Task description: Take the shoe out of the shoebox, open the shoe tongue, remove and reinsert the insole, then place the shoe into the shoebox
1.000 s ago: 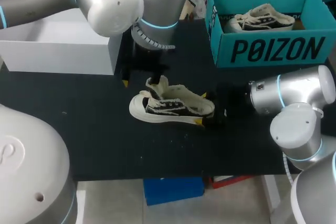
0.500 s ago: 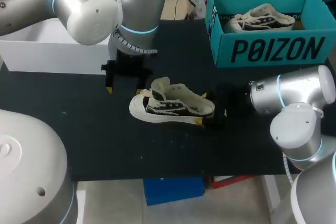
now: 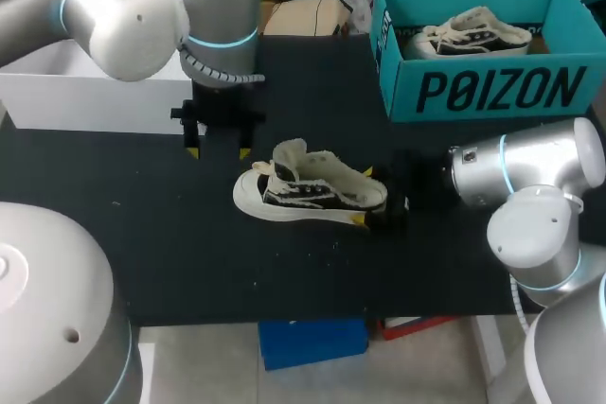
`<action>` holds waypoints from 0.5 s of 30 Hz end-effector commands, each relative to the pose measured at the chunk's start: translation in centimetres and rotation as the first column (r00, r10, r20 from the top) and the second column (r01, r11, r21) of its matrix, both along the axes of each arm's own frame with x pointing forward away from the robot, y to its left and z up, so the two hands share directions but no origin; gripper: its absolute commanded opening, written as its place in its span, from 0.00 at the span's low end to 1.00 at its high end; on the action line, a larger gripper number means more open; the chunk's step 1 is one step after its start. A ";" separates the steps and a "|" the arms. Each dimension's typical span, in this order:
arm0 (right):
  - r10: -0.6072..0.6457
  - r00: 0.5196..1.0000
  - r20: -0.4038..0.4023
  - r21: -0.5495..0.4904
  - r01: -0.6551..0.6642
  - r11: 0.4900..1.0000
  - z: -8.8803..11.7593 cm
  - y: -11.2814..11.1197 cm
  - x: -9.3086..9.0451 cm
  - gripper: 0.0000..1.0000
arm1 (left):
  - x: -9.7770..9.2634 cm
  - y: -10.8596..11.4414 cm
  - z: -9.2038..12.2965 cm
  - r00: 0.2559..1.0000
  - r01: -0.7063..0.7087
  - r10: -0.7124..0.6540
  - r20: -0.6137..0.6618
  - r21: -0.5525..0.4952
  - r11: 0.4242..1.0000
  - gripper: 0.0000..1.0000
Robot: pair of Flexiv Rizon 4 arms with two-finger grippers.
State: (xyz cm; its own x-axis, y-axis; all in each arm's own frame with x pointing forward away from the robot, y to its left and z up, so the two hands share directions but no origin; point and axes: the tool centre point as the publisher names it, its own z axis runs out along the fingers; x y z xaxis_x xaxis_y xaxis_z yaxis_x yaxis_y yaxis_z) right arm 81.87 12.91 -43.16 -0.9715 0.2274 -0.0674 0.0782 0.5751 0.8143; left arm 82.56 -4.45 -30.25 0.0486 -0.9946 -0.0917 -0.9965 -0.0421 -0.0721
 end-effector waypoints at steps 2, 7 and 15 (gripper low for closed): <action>0.000 1.000 -0.002 -0.003 0.000 1.000 0.0 0.0 0.1 0.00 | -0.8 -0.2 5.2 0.997 0.072 -0.068 0.032 -0.157 0.985 0.00; 0.000 1.000 -0.002 -0.003 0.000 1.000 0.0 0.0 0.1 0.00 | -0.7 -3.6 8.2 0.867 0.460 -0.498 -0.008 -0.372 0.806 0.00; 0.000 1.000 -0.002 -0.003 0.000 1.000 0.0 0.0 0.1 0.00 | -2.6 -8.8 11.5 0.167 0.870 -0.984 0.069 -0.480 0.114 0.00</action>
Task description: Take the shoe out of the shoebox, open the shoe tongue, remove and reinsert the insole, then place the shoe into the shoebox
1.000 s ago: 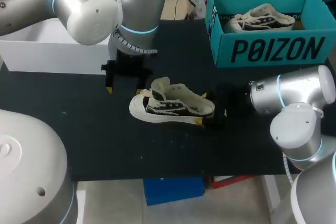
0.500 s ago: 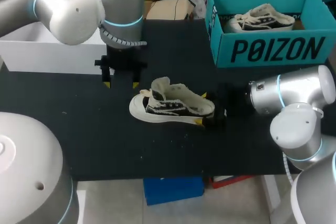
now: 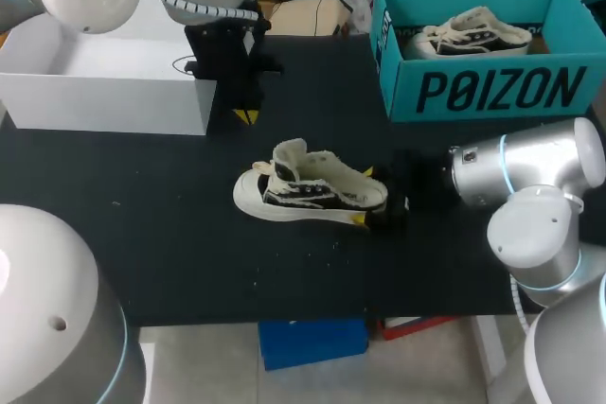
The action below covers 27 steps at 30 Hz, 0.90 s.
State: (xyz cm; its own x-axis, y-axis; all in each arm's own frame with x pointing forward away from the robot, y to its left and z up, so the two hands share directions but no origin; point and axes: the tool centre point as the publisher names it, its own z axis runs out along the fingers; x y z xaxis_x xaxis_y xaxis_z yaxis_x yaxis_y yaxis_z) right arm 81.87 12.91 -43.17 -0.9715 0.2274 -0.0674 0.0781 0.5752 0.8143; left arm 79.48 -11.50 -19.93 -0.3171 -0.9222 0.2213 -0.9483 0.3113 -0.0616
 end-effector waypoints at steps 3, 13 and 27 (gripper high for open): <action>0.000 1.000 -0.002 -0.003 0.000 1.000 0.0 0.1 0.1 0.00 | 0.6 -2.5 1.2 0.479 0.865 -0.877 -0.028 -0.155 0.477 0.00; 0.000 1.000 -0.002 -0.003 0.000 1.000 0.0 0.1 0.1 0.00 | 0.6 -2.5 1.2 0.479 0.865 -0.877 -0.028 -0.155 0.477 0.00; 0.000 1.000 -0.002 -0.003 0.000 1.000 0.0 0.1 0.1 0.00 | 0.6 -2.5 1.2 0.479 0.865 -0.877 -0.028 -0.155 0.477 0.00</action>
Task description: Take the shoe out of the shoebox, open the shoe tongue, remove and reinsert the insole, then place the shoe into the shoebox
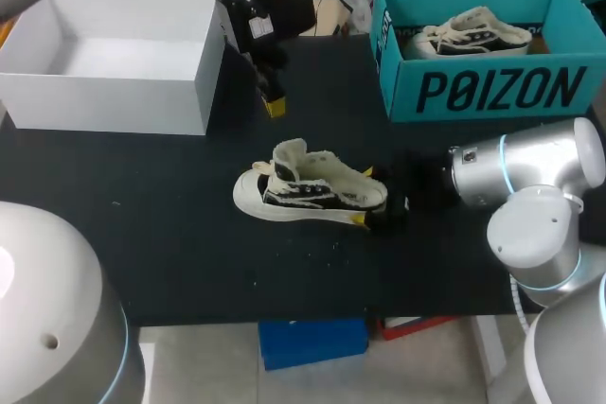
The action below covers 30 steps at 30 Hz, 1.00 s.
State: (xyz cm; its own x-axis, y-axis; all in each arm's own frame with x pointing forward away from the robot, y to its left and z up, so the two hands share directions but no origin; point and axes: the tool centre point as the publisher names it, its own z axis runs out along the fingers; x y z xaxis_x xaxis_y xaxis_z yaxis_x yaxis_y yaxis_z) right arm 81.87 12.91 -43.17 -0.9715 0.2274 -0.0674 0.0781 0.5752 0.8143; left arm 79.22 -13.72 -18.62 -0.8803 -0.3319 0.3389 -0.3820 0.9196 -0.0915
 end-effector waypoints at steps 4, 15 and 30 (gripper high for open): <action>0.000 1.000 -0.002 -0.003 0.000 1.000 0.0 0.0 0.1 0.00 | 1.1 -2.2 -0.4 0.954 0.292 -0.291 0.072 0.006 0.956 0.00; 0.000 1.000 -0.002 -0.003 0.000 1.000 0.0 0.0 0.1 0.00 | 2.7 -6.1 -3.2 0.872 0.444 -0.453 0.187 0.093 0.891 0.00; 0.000 1.000 -0.002 -0.003 0.000 1.000 0.0 0.0 0.1 0.00 | 4.5 -8.3 -9.3 0.869 0.477 -0.478 0.130 0.036 0.878 0.00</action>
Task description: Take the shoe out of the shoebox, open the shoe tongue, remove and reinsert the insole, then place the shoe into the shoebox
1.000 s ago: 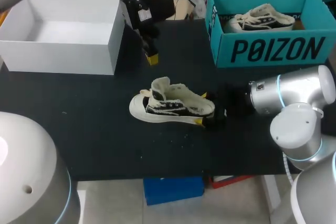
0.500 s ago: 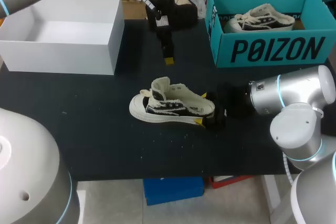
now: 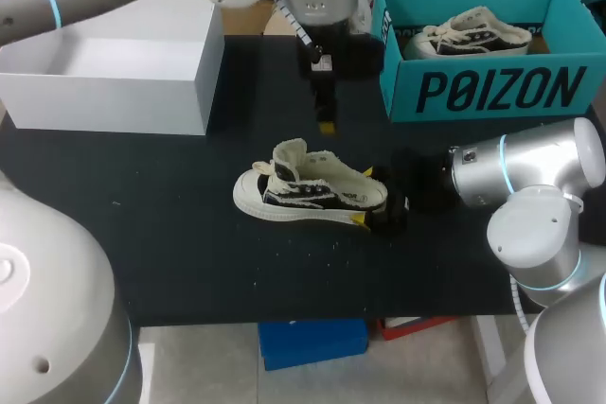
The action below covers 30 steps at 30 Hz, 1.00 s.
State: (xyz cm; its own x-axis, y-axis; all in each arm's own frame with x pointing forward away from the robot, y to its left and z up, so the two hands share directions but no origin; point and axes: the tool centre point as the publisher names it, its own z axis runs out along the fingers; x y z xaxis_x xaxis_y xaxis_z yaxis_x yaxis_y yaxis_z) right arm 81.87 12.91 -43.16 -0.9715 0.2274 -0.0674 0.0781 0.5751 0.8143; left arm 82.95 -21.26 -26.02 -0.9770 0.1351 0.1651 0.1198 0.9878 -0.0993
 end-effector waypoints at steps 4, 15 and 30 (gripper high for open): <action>0.000 1.000 -0.002 -0.003 0.000 1.000 0.0 0.0 0.1 0.00 | 0.9 -0.9 -3.4 0.996 0.019 -0.021 -0.091 -0.018 1.000 0.00; 0.000 1.000 -0.002 -0.003 0.000 1.000 0.0 0.0 0.1 0.00 | 0.2 -0.8 -7.6 0.981 0.048 -0.059 -0.183 -0.066 0.997 0.00; 0.000 1.000 -0.002 -0.003 0.000 1.000 0.0 0.0 0.1 0.00 | -1.9 0.2 -10.6 0.972 0.053 -0.060 -0.227 -0.035 0.998 0.00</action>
State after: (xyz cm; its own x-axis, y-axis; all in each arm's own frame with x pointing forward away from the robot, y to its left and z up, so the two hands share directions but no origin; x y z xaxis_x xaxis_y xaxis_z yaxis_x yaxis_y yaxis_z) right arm 81.87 12.91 -43.16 -0.9715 0.2274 -0.0674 0.0781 0.5751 0.8143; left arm 81.43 -21.04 -36.25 -0.9015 0.1963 0.3856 0.1445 0.9766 -0.1592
